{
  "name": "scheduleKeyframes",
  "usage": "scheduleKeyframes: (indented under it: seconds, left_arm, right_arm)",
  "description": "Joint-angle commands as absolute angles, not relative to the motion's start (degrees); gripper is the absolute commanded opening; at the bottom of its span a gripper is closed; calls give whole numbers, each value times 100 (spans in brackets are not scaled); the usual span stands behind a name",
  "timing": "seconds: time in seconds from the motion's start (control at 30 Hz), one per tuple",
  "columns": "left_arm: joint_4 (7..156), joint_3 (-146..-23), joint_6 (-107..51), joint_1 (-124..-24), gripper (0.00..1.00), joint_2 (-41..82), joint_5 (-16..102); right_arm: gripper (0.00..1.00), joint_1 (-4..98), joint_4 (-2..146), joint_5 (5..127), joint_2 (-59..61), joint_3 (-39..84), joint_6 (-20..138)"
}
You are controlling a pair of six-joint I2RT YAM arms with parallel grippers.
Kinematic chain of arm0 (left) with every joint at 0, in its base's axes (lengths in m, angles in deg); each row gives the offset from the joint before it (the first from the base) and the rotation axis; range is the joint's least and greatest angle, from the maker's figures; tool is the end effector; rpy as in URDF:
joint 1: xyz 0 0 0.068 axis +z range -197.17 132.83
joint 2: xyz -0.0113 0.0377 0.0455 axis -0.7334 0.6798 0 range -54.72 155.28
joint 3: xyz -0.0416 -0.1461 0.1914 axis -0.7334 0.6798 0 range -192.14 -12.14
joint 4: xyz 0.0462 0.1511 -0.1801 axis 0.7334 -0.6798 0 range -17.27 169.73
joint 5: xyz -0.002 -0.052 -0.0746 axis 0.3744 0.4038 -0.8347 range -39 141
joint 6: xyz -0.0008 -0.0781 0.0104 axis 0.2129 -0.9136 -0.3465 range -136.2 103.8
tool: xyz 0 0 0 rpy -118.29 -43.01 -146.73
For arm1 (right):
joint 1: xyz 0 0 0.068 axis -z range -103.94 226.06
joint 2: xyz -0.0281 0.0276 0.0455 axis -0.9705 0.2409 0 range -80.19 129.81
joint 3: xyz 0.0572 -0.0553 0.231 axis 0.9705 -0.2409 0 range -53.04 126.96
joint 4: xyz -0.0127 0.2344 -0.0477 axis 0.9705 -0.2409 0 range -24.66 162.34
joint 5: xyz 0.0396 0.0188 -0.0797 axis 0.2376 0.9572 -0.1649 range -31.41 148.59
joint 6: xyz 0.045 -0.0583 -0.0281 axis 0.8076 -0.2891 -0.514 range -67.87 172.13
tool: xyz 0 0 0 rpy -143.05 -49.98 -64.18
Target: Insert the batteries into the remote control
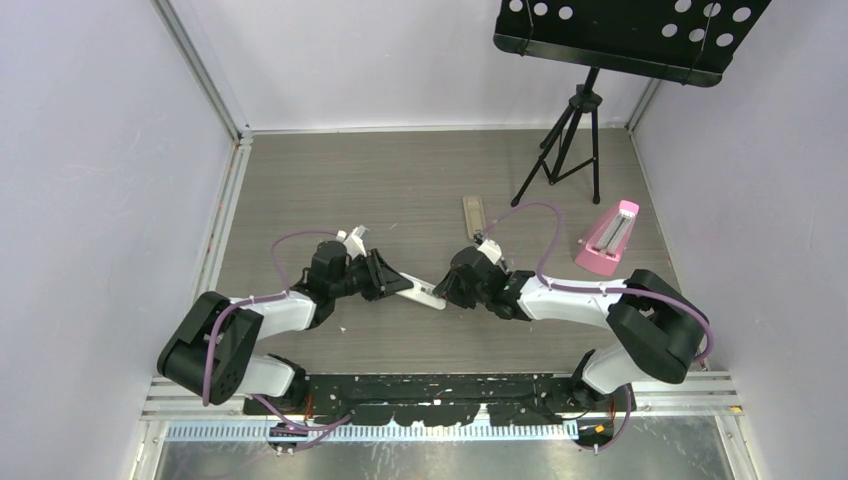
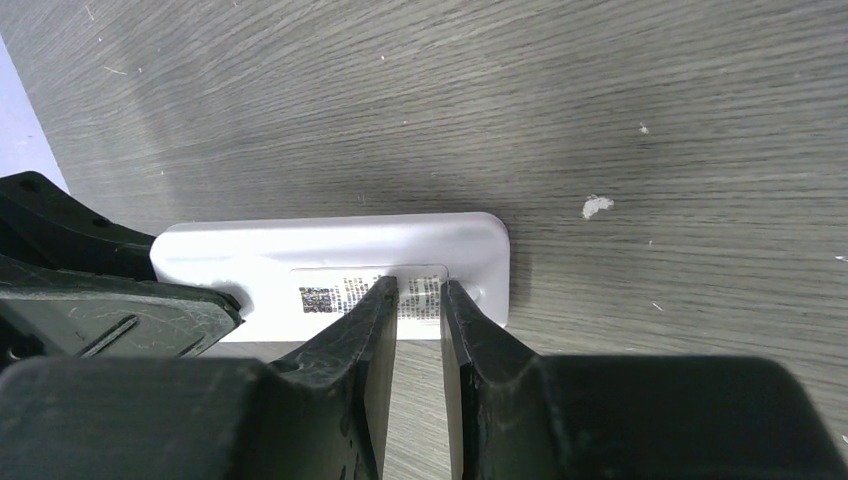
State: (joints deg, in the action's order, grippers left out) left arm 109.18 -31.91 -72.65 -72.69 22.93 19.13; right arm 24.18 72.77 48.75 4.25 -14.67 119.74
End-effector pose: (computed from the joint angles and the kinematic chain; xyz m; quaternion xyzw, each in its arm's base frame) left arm 0.2139 -0.1416 0.1243 -0.0848 0.8337 -0.5008 0.2168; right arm 0.1897 0.2230 0.1284 0.1583 0.9095 0.2848 0.2580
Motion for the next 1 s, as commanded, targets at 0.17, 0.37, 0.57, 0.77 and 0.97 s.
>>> scheduleKeyframes:
  seconds: [0.17, 0.37, 0.57, 0.77, 0.97]
  left_arm:
    - [10971, -3139, -7105, -7318, 0, 2324, 1886]
    - [10909, -3153, -7078, -7318, 0, 2319, 1919]
    - [10908, -3148, -7063, -7318, 0, 2354, 1899]
    - [10917, -3147, -7061, -7318, 0, 2359, 1883]
    - [10917, -3164, -7045, -7318, 0, 2374, 1841]
  right_arm:
    - [33, 2424, 6762, 4497, 390, -1280, 11980]
    - [40, 2428, 6964, 4565, 337, -1334, 11889]
    - [33, 2426, 7130, 4592, 373, -1274, 11739]
    - [32, 2424, 6991, 4535, 427, -1153, 11655]
    - [32, 2425, 7038, 4560, 511, -1145, 11655]
